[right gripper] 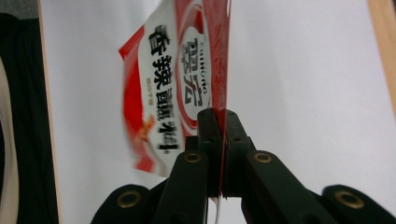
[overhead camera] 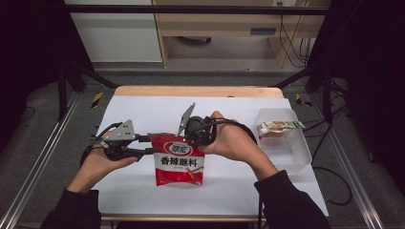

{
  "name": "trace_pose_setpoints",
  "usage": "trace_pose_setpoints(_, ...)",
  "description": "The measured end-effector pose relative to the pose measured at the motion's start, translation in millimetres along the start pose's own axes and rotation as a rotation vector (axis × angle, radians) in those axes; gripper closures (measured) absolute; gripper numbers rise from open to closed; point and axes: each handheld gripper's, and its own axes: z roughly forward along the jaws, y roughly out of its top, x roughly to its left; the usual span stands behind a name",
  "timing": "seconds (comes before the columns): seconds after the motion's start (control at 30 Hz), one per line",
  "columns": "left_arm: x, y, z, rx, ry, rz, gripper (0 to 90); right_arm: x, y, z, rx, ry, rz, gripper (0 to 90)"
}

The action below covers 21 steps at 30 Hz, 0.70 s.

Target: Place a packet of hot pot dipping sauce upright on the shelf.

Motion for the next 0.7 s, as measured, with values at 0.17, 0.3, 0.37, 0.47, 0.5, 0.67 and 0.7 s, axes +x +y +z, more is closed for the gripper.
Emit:
trace_pose_setpoints(0.17,5.5,-3.9,-5.0,-0.024,0.02,-0.043,42.8,-3.3,0.9,-15.9,-0.009,-0.026,-0.002,89.8)
trace_pose_setpoints(0.3,9.5,-10.5,-3.5,-0.007,0.048,-0.069,34.2,-6.0,-0.7,-24.3,-0.003,-0.047,-0.002,89.8)
trace_pose_setpoints(0.37,11.4,-15.6,0.3,0.011,0.06,-0.08,29.8,-7.7,-1.9,-27.9,0.003,-0.059,0.003,89.8)
trace_pose_setpoints(0.47,13.8,-25.4,10.2,0.051,0.069,-0.106,22.1,-11.1,-4.0,-33.2,0.001,-0.081,0.012,89.7)
trace_pose_setpoints(0.5,14.0,-27.5,12.5,0.061,0.067,-0.109,18.4,-12.8,-5.6,-35.5,-0.005,-0.086,0.012,89.7)
trace_pose_setpoints(0.67,14.6,-39.6,24.7,0.108,0.064,-0.123,12.0,-16.2,-12.2,-43.6,-0.016,-0.1,0.036,89.6)
trace_pose_setpoints(0.7,14.7,-42.1,26.8,0.116,0.063,-0.127,11.4,-16.5,-13.4,-44.7,-0.02,-0.102,0.039,89.6)
